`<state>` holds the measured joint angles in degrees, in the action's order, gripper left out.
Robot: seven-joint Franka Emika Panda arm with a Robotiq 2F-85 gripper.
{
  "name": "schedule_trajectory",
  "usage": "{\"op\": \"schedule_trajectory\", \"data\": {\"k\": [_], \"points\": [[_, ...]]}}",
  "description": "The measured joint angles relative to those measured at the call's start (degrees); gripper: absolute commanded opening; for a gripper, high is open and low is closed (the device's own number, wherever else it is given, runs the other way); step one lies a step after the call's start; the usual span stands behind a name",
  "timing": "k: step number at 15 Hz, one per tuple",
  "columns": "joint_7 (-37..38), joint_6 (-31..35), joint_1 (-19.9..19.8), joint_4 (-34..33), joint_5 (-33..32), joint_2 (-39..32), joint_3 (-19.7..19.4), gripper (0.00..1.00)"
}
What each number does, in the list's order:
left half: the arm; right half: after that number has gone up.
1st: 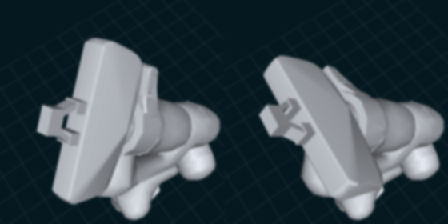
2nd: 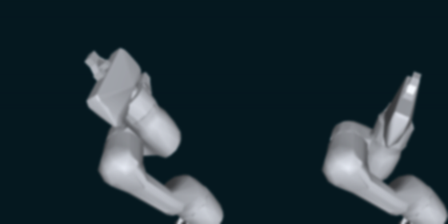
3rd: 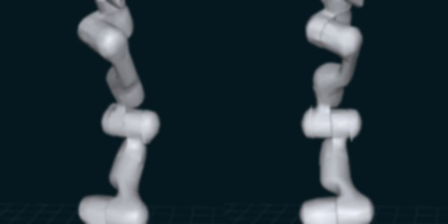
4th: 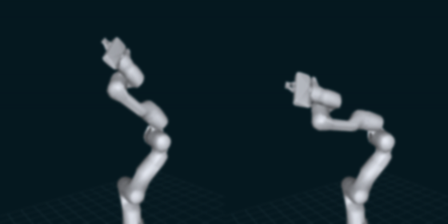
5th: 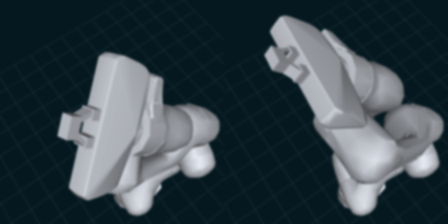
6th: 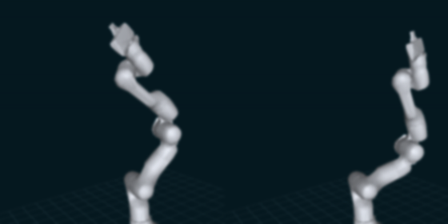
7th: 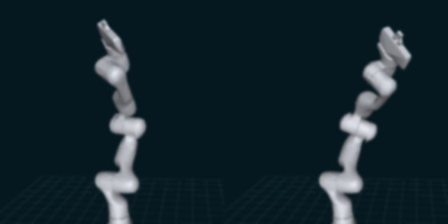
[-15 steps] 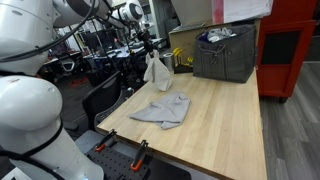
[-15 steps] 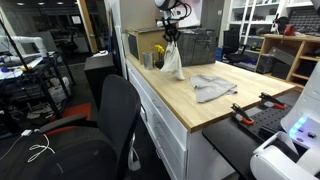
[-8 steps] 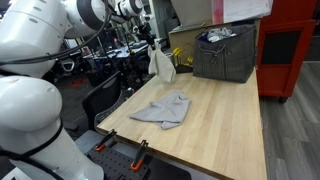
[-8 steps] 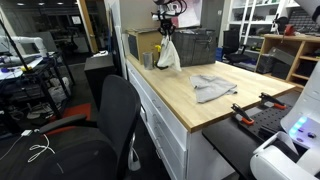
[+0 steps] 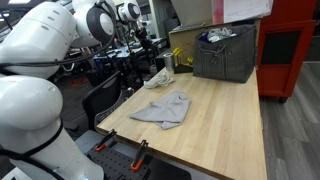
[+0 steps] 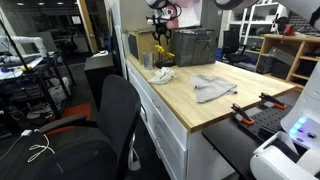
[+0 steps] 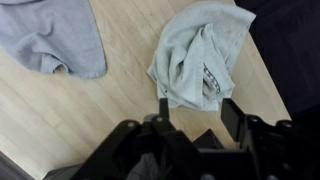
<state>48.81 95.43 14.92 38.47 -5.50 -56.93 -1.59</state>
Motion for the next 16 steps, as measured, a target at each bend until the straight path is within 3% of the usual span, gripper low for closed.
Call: {"op": "schedule_trajectory", "data": {"k": [2,6,11,16], "points": [[0.0,-3.6,0.5,-0.4,0.0,0.4,0.4,1.00],[-0.3,-10.3,0.2,-0.2,0.2,1.9,1.0,1.00],[-7.9,-10.6,-2.1,1.5,1.3,3.3,3.3,1.00],[-17.4,-10.6,-4.7,10.8,1.5,9.2,5.6,1.00]]}}
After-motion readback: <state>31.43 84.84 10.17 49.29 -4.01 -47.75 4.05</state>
